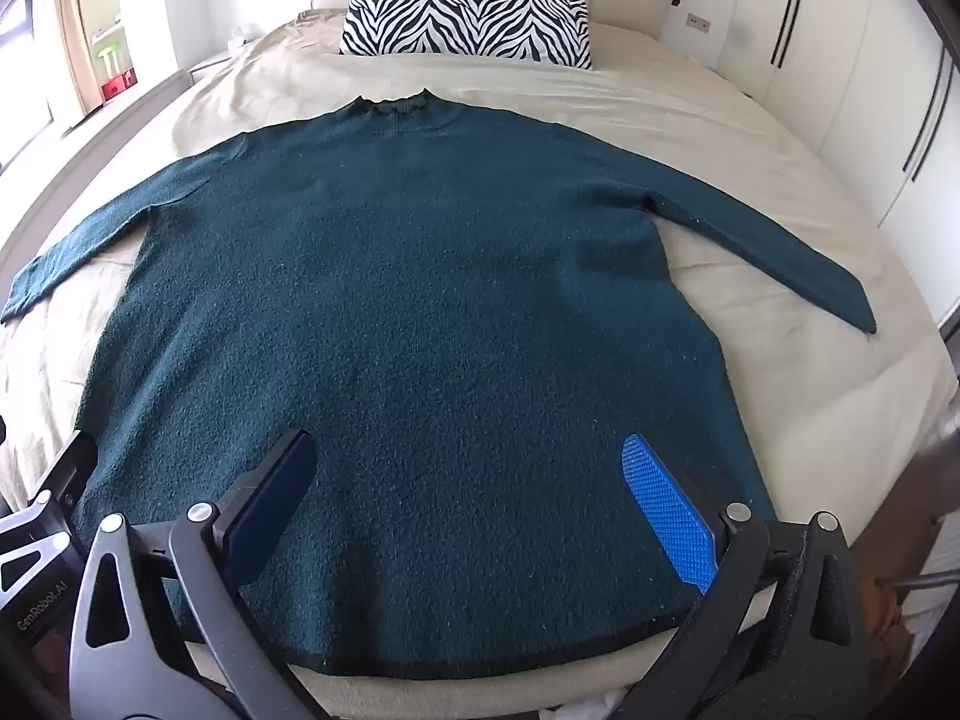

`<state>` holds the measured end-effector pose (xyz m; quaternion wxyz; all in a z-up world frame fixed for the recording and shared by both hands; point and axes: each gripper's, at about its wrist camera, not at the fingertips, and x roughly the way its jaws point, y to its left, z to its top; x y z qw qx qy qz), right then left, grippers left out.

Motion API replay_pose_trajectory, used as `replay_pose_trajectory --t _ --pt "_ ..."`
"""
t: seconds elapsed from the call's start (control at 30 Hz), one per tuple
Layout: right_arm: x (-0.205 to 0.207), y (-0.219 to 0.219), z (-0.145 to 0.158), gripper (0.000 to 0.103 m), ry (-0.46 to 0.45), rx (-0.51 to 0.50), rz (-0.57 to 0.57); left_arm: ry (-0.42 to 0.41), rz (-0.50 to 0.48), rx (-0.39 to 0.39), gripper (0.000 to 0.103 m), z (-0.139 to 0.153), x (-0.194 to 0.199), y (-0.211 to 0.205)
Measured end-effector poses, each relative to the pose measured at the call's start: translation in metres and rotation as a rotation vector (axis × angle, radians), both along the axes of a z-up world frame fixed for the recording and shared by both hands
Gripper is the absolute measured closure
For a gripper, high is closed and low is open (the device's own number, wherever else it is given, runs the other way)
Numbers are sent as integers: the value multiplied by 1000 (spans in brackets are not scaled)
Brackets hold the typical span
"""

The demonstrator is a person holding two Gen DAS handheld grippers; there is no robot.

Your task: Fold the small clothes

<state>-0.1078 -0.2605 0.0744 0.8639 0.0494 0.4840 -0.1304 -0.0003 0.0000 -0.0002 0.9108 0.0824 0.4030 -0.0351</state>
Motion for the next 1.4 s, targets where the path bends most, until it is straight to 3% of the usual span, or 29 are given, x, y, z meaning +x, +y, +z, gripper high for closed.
replay_pose_trajectory --t 1.4 --pt "-4 8 -8 0 8 -6 0 26 1 -10 0 -14 -6 -1"
